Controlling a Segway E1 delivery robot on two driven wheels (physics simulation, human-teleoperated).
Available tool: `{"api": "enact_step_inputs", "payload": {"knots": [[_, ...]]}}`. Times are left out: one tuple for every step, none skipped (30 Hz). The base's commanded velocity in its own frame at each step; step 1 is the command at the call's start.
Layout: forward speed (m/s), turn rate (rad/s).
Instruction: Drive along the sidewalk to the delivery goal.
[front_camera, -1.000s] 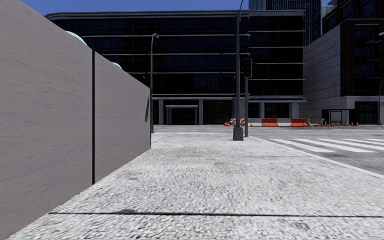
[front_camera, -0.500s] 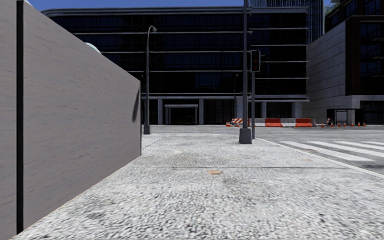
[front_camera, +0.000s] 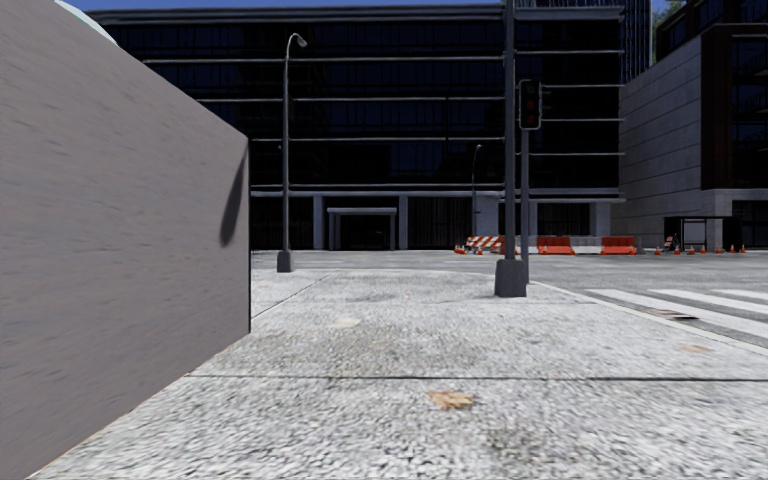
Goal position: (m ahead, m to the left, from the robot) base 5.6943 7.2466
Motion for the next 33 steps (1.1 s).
{"api": "enact_step_inputs", "payload": {"knots": [[2.0, 0.0], [2.0, 0.0], [2.0, 0.0], [2.0, 0.0], [2.0, 0.0], [2.0, 0.0], [1.99, 0.0], [1.9, 0.03], [1.9, 0.03], [1.77, 0.08], [1.64, 0.11], [1.6, 0.17], [1.6, 0.17], [1.6, 0.21], [1.61, 0.31], [1.61, 0.31], [1.61, 0.39], [1.61, 0.41], [1.61, 0.41], [1.6, 0.42], [1.6, 0.42], [1.6, 0.42], [1.6, 0.42], [1.6, 0.42], [1.59, 0.42], [1.59, 0.42], [1.59, 0.42], [1.59, 0.42], [1.59, 0.42], [1.59, 0.37], [1.59, 0.37], [1.59, 0.18], [1.59, 0.05]]}}
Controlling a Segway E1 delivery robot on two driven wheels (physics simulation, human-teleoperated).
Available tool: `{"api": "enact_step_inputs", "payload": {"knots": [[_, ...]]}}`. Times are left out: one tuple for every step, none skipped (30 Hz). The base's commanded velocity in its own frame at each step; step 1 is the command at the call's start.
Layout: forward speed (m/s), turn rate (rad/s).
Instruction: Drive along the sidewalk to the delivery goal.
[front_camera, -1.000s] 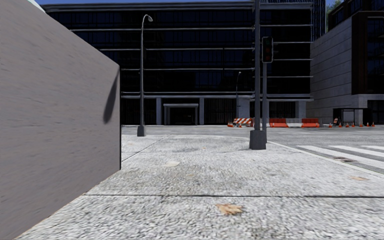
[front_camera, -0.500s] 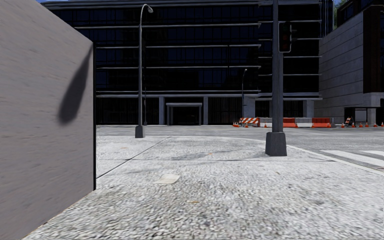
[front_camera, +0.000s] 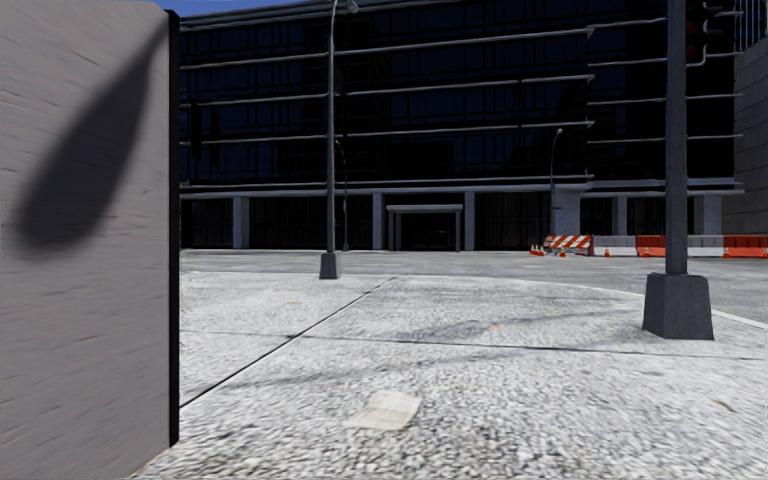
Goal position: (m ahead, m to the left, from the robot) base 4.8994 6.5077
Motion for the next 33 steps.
{"api": "enact_step_inputs", "payload": {"knots": [[1.59, 0.05], [1.59, 0.0], [1.59, 0.0], [1.59, 0.0], [1.59, 0.0], [1.59, 0.0], [1.59, 0.16], [1.59, 0.25], [1.59, 0.25], [1.59, 0.27], [1.59, 0.27], [1.59, 0.27], [1.55, 0.27], [1.55, 0.27], [1.49, 0.27], [1.41, 0.27], [1.37, 0.28], [1.37, 0.28], [1.36, 0.28], [1.35, 0.3], [1.35, 0.36], [1.35, 0.36], [1.35, 0.42], [1.35, 0.43], [1.35, 0.43], [1.35, 0.43], [1.36, 0.48], [1.37, 0.54], [1.37, 0.54], [1.39, 0.55], [1.41, 0.57], [1.41, 0.57], [1.41, 0.57]]}}
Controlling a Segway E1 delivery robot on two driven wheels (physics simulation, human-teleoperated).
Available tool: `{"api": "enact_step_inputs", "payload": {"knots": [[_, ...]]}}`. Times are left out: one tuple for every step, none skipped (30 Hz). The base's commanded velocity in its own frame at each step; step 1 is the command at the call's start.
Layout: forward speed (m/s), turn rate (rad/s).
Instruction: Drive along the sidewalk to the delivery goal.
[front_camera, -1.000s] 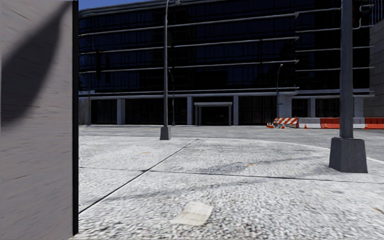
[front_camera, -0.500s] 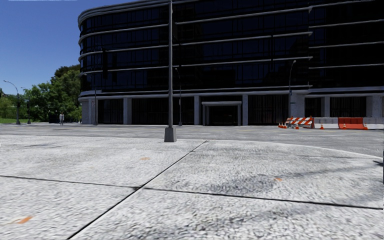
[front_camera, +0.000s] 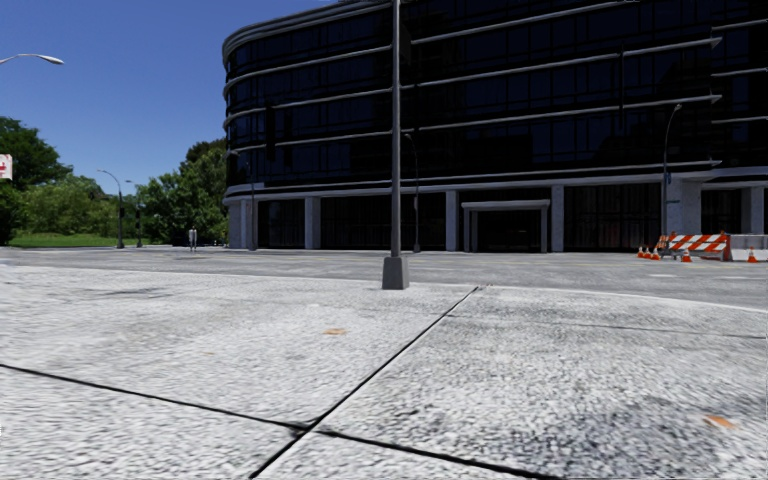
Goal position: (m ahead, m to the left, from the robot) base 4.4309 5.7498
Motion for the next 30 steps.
{"api": "enact_step_inputs", "payload": {"knots": [[1.42, 0.57], [1.42, 0.58], [1.42, 0.58], [1.42, 0.58], [1.43, 0.58], [1.44, 0.58], [1.45, 0.58], [1.45, 0.58], [1.45, 0.58], [1.45, 0.58], [1.46, 0.58], [1.46, 0.58], [1.46, 0.58], [1.46, 0.58], [1.46, 0.58], [1.47, 0.58], [1.47, 0.58], [1.47, 0.58], [1.49, 0.58], [1.53, 0.58], [1.53, 0.58], [1.56, 0.58], [1.57, 0.58], [1.57, 0.58], [1.57, 0.58], [1.57, 0.58], [1.57, 0.58], [1.57, 0.58], [1.57, 0.58], [1.57, 0.58]]}}
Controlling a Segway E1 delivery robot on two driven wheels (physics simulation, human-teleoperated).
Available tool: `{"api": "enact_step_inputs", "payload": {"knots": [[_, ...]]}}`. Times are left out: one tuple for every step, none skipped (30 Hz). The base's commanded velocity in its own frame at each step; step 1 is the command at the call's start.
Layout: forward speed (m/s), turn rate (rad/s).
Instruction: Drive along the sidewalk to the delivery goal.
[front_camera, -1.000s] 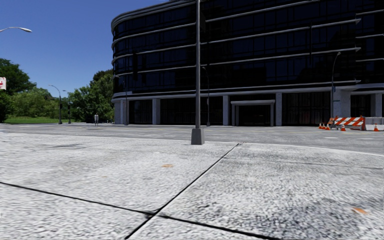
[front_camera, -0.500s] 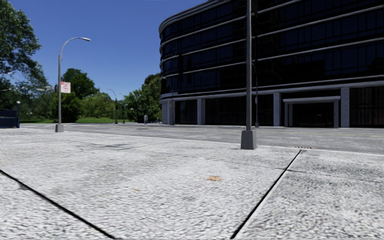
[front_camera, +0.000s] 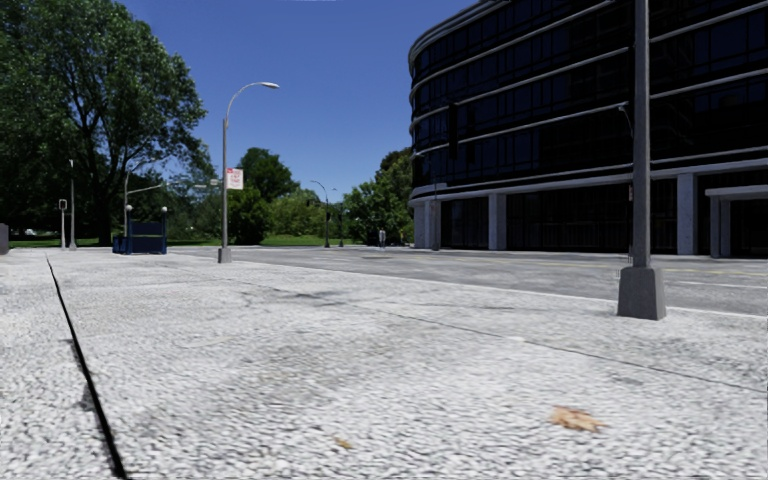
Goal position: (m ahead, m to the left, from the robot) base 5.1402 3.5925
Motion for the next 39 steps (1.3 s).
{"api": "enact_step_inputs", "payload": {"knots": [[1.57, 0.58], [1.58, 0.58], [1.58, 0.58], [1.58, 0.6], [1.58, 0.66], [1.58, 0.71], [1.58, 0.71], [1.58, 0.73], [1.58, 0.73], [1.58, 0.73], [1.58, 0.73], [1.58, 0.73], [1.58, 0.73], [1.58, 0.73], [1.58, 0.73], [1.58, 0.73], [1.58, 0.73], [1.58, 0.73], [1.6, 0.43], [1.6, 0.43], [1.7, 0.31], [1.79, 0.25], [1.85, 0.24], [1.85, 0.24], [1.87, 0.28], [1.87, 0.29], [1.87, 0.31], [1.87, 0.31], [1.87, 0.36], [1.88, 0.38], [1.88, 0.38], [1.9, 0.38], [1.9, 0.38], [1.91, 0.38], [1.91, 0.38], [1.94, 0.38], [1.97, 0.38], [1.97, 0.38], [1.98, 0.38]]}}
